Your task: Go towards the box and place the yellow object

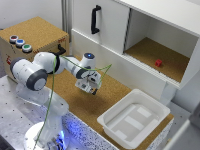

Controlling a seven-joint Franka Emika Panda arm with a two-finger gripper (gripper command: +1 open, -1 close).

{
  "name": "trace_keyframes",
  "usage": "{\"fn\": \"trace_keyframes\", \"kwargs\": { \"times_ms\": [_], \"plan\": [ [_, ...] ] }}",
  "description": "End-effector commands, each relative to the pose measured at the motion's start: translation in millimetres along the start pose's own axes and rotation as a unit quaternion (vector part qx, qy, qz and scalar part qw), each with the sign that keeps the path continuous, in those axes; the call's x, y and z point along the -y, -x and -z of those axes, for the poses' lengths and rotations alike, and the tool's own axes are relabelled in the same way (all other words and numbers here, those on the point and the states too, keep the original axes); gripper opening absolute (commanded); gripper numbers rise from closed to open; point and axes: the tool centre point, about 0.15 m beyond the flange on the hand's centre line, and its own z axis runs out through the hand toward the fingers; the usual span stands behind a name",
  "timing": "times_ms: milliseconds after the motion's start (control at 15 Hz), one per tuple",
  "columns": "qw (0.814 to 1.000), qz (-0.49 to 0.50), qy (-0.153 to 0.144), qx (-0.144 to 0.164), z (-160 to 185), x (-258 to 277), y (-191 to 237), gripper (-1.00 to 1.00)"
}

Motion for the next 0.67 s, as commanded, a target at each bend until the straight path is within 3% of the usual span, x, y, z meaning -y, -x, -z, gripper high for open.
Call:
{"fn": "trace_keyframes", "kwargs": {
  "times_ms": [0,200,467,600],
  "plan": [
    [0.999,-0.018,0.029,-0.033,64,-11,-4,-1.0],
    [0.998,-0.002,0.039,-0.053,123,-28,-4,-1.0],
    [0.996,0.043,0.009,-0.075,159,-88,0,-1.0],
    [0.993,0.08,0.016,-0.086,180,-115,0,-1.0]
  ]
}}
